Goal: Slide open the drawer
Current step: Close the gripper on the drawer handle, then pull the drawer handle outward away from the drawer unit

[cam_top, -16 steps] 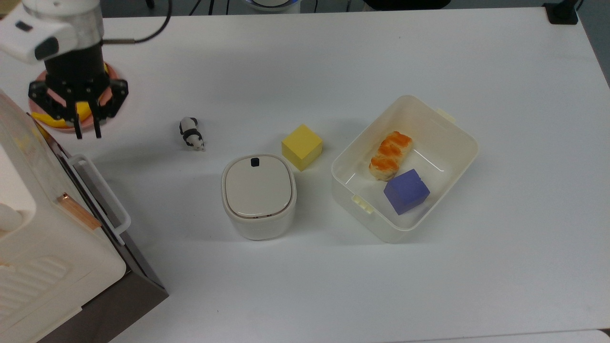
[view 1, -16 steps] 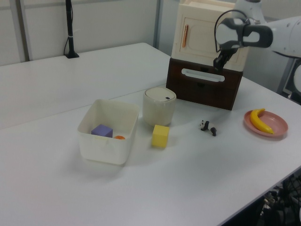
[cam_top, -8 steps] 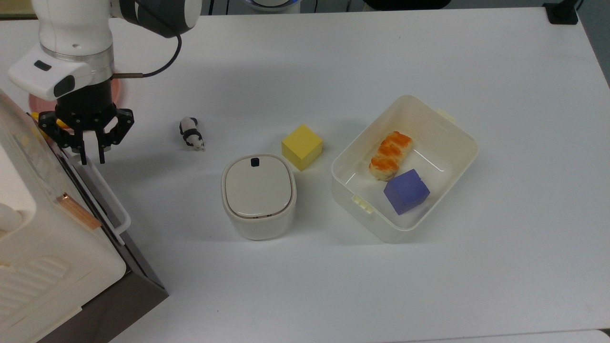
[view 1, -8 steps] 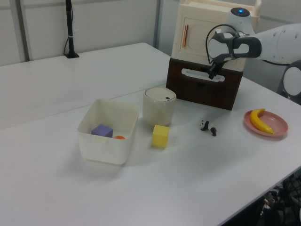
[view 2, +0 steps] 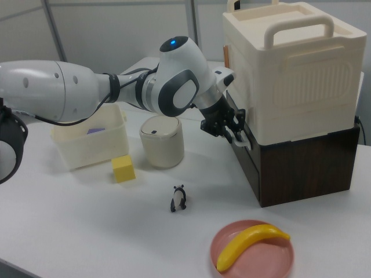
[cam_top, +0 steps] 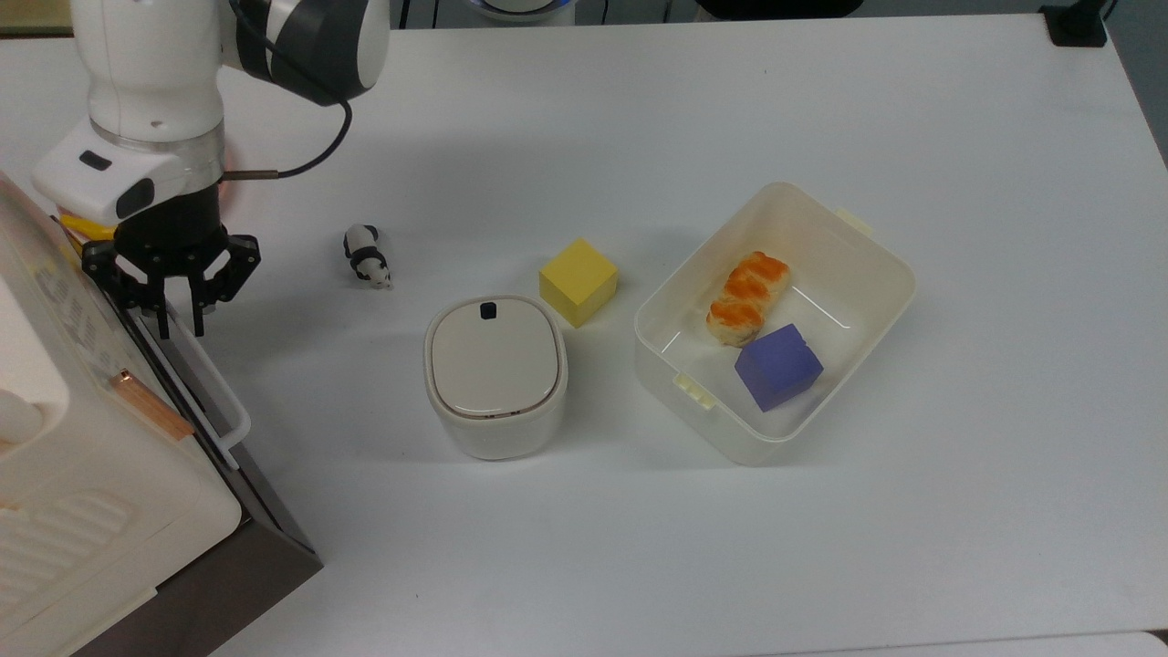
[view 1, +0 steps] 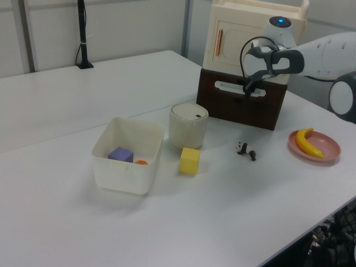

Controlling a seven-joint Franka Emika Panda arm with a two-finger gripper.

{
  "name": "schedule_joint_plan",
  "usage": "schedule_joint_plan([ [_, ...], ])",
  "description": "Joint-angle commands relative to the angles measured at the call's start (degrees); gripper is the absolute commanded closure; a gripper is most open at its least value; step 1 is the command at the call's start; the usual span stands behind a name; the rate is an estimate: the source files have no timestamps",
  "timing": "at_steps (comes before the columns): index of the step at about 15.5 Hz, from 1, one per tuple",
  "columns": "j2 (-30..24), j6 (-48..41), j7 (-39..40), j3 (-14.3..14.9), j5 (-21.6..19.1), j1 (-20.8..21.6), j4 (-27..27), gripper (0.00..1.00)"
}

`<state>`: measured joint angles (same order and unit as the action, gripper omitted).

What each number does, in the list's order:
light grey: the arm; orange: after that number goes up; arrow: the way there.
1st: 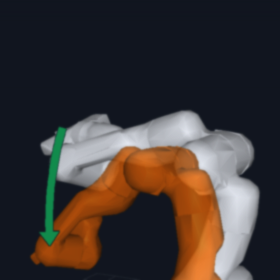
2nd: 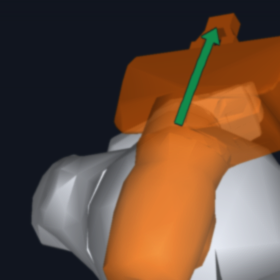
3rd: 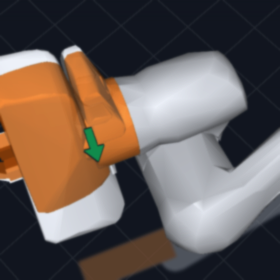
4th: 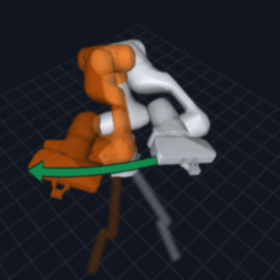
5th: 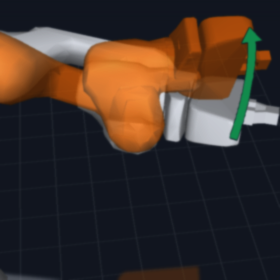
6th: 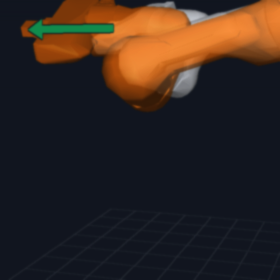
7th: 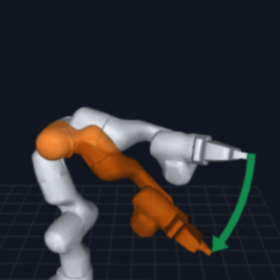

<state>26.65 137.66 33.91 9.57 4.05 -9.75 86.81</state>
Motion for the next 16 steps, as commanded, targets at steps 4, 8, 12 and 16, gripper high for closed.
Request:
schedule_joint_plan([
  [4,-0.79,-0.02,0.28,-0.42,0.26,1.22,0.37,0.74],
  [8,-2.65,-12.57,0.45,-0.52,0.08,5.17,0.81,0.74],
  [12,-3.0,-21.19,0.46,-0.6,-0.01,8.77,0.9,0.74],
  [16,-4.41,-27.53,0.19,-0.6,-1.23,12.12,0.99,0.74],
])
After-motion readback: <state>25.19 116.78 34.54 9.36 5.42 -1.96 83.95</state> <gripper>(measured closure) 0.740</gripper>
